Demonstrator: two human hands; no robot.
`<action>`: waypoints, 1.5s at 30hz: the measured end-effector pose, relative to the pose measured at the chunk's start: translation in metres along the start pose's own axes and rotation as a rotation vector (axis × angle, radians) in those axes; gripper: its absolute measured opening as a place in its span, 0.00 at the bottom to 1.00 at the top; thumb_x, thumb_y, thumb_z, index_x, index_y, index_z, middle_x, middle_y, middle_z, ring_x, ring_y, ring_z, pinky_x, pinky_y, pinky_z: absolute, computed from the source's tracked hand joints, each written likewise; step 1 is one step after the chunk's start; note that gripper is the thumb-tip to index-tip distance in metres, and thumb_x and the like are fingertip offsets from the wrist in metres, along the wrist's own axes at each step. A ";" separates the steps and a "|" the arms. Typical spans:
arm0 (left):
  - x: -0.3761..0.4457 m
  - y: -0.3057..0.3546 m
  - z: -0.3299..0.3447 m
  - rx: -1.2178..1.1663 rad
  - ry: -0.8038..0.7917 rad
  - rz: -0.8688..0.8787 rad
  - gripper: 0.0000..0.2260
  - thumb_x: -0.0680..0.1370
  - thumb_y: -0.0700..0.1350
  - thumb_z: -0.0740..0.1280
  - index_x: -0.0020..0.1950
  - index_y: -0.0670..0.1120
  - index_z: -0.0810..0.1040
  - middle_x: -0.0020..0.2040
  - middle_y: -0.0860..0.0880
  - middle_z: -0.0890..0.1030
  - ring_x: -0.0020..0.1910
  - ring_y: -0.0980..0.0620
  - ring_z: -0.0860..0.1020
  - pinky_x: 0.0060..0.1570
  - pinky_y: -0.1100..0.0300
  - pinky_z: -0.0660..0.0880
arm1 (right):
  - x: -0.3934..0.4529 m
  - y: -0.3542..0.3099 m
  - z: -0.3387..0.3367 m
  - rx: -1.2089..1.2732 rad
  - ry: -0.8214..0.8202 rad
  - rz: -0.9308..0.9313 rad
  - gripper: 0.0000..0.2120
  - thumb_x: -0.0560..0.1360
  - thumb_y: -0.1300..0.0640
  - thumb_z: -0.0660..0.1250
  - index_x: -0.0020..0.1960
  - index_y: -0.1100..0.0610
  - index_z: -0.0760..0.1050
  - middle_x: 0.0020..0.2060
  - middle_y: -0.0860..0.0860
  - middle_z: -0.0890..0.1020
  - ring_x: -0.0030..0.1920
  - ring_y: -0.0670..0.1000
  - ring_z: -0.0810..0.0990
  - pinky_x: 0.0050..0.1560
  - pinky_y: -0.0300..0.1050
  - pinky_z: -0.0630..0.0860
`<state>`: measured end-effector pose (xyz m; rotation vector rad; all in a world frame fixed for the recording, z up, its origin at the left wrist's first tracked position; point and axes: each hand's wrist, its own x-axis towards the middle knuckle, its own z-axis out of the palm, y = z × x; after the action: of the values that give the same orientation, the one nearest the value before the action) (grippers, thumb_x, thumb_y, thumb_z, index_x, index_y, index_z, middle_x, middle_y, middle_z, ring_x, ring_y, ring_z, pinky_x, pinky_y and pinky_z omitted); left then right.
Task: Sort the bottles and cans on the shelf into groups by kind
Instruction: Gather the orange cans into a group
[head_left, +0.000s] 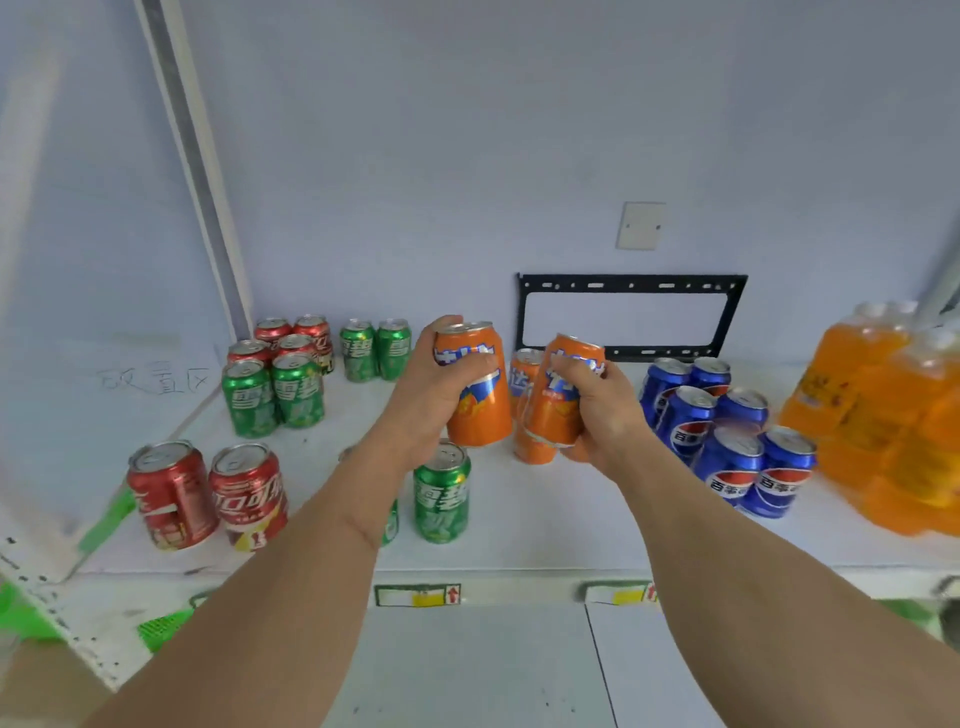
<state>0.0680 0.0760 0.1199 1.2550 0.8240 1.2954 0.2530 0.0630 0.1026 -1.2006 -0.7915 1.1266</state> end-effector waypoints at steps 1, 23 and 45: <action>-0.008 -0.007 0.013 0.004 0.015 -0.013 0.27 0.66 0.44 0.74 0.62 0.55 0.71 0.51 0.52 0.82 0.46 0.55 0.82 0.45 0.57 0.80 | -0.003 0.000 -0.013 -0.025 -0.015 0.002 0.24 0.67 0.49 0.78 0.59 0.48 0.73 0.52 0.52 0.83 0.52 0.56 0.83 0.54 0.62 0.79; -0.050 -0.094 0.071 0.208 0.086 -0.276 0.23 0.73 0.42 0.73 0.64 0.54 0.69 0.56 0.51 0.80 0.53 0.52 0.80 0.55 0.52 0.77 | -0.005 0.081 -0.114 -0.250 -0.064 0.011 0.37 0.68 0.59 0.78 0.73 0.48 0.65 0.61 0.48 0.78 0.59 0.49 0.78 0.59 0.48 0.75; -0.025 -0.110 0.074 0.461 -0.023 -0.281 0.30 0.68 0.40 0.78 0.65 0.54 0.72 0.58 0.51 0.81 0.57 0.49 0.79 0.63 0.45 0.74 | -0.061 0.082 -0.138 -1.787 -0.226 -0.229 0.16 0.82 0.48 0.55 0.63 0.55 0.72 0.58 0.53 0.77 0.59 0.56 0.75 0.60 0.51 0.71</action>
<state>0.1600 0.0549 0.0244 1.4426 1.2817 0.8899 0.3443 -0.0380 -0.0023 -2.2559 -2.2219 0.0783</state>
